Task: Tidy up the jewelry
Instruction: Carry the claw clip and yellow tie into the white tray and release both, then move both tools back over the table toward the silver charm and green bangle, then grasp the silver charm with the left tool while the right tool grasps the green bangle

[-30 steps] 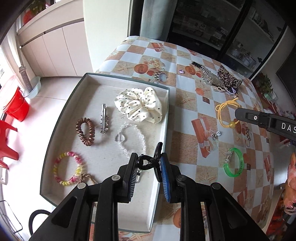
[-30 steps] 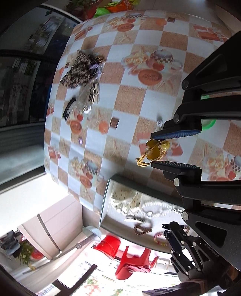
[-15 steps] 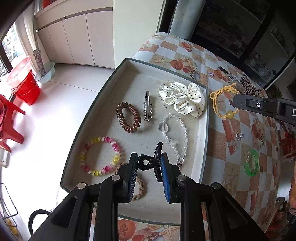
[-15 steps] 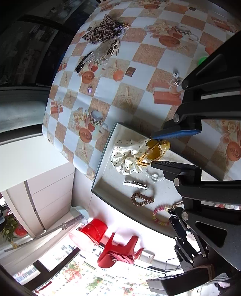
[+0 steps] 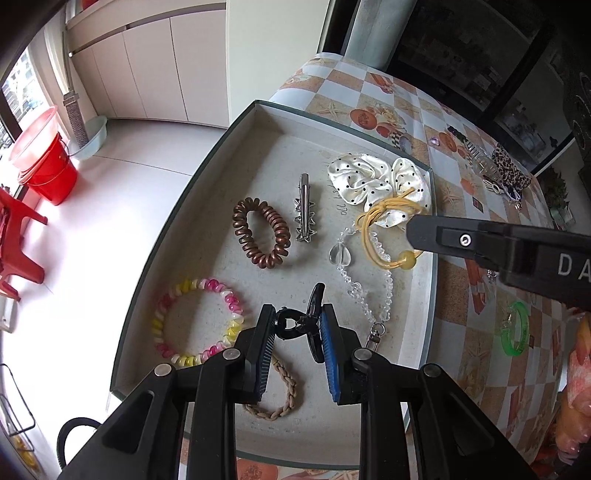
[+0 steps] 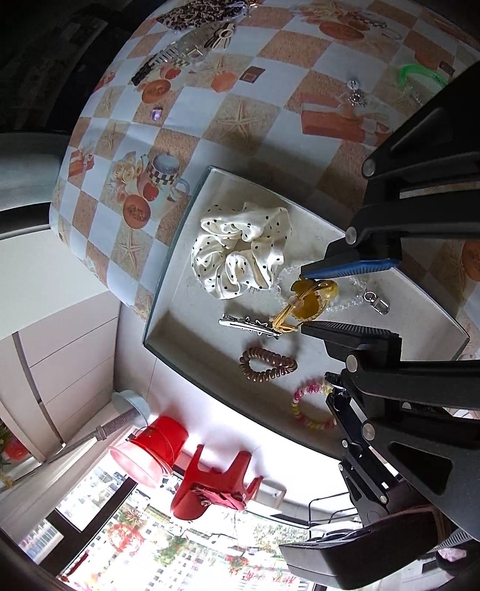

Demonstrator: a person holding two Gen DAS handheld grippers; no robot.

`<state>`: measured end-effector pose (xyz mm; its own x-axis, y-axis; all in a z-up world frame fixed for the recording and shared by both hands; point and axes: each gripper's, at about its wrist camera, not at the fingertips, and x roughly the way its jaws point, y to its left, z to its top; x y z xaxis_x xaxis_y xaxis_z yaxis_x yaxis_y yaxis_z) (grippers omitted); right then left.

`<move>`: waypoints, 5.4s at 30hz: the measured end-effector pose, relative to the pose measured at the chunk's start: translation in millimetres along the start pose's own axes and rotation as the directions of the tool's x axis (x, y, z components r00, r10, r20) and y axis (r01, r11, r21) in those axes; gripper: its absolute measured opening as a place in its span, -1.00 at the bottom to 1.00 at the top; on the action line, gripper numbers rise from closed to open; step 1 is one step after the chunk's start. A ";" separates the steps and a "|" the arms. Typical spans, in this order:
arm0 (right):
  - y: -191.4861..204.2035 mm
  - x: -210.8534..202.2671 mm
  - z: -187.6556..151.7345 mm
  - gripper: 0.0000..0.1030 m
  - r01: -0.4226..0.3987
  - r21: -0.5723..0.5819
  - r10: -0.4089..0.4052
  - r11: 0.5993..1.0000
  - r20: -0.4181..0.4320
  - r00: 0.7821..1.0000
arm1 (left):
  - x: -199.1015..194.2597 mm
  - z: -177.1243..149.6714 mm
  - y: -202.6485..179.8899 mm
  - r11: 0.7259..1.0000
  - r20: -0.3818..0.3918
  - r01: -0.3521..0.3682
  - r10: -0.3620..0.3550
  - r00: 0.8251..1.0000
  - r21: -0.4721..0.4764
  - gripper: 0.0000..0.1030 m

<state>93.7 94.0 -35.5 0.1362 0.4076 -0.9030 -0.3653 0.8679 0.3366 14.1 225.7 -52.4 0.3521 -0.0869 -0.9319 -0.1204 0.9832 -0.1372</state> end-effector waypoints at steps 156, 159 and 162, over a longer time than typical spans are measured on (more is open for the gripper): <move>-209.7 -47.7 -141.0 -0.87 0.307 0.283 -0.315 0.909 -0.015 0.949 | 71.1 17.6 -258.2 0.907 -0.114 0.140 -0.103 0.988 0.398 -0.69; -213.4 -55.6 -145.4 -0.87 0.280 0.298 -0.290 0.913 -0.008 0.957 | 63.4 17.2 -255.6 0.908 -0.110 0.147 -0.112 0.988 0.394 -0.69; -217.3 -62.1 -149.3 -0.87 0.250 0.322 -0.264 0.913 -0.001 0.965 | 55.4 15.8 -252.8 0.910 -0.108 0.152 -0.119 0.987 0.386 -0.69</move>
<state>27.2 -162.3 -92.5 0.2267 0.1637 -0.9601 -0.0030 0.9859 0.1674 78.8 -25.1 -64.1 0.2614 -0.2205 -0.9397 0.3026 0.9432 -0.1372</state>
